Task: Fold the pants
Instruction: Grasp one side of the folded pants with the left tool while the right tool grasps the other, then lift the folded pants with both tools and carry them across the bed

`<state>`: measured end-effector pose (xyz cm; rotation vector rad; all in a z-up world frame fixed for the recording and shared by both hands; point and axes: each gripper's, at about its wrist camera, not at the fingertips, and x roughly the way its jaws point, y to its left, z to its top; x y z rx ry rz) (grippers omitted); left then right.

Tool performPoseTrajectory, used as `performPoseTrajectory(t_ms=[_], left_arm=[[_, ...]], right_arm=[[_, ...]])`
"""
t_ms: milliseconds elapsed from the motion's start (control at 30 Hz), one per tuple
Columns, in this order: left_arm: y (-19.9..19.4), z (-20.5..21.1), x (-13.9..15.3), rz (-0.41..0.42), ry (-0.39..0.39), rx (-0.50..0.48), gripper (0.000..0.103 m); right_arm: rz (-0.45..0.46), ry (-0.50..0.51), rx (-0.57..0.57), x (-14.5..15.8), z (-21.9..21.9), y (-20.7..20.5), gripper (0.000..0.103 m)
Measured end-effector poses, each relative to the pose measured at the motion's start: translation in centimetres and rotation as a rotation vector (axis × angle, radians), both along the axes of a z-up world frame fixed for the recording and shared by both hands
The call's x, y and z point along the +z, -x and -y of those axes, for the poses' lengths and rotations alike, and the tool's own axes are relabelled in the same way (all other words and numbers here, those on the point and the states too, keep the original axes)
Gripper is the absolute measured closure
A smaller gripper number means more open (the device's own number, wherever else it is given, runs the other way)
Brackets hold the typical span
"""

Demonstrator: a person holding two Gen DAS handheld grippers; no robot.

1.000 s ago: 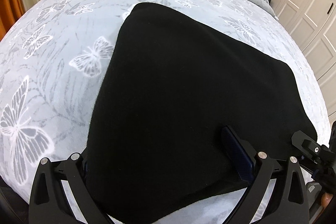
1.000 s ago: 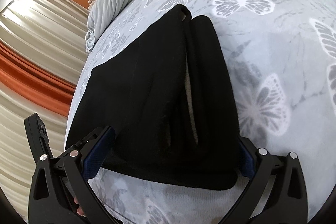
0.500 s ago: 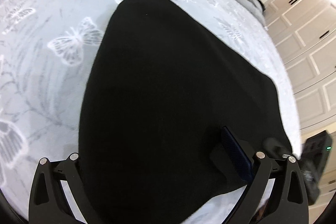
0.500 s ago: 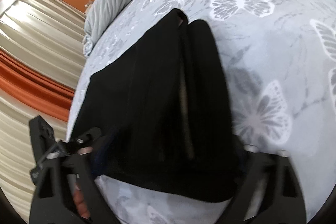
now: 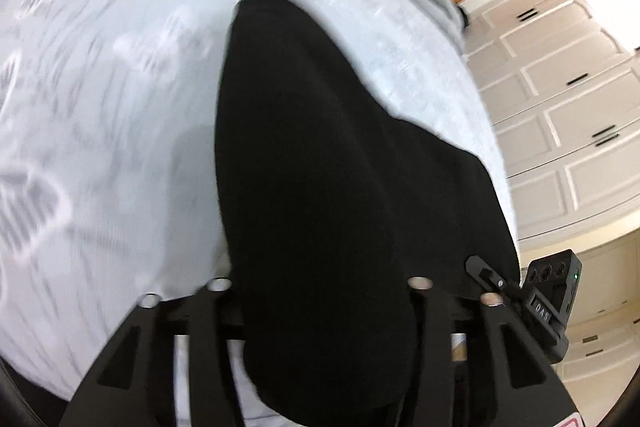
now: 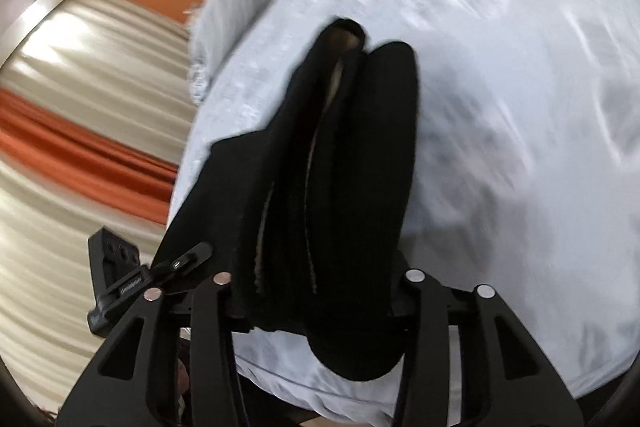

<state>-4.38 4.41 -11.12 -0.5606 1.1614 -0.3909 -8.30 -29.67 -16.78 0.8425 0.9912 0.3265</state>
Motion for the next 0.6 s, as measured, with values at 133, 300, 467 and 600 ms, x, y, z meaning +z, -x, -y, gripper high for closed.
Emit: performPoseTrajectory(t_ms=[133,300,467,600], left_arm=[[0.0,-0.8,-1.8,-0.040,0.065,0.066,0.034],[-1.0,-1.0,-2.0,-0.045,0.126,0.124,0.028],[-0.8,-0.5,-1.6,-0.013,0.098,0.110,0.057],[1.0,-0.2,0.1,0.042,0.088,0.103,0.070]], right_arm=[[-0.029,-0.068,-0.014,-1.0,0.5,-0.9,0.045],[0.028,-0.050,0.034,-0.3,-1.2,-2.0,0.008],[0.036,0.034,0.034,0.0,-1.3,-1.8,0.058],[0.102,0.027,0.039,1.9,-1.3,-0.5,0.064]])
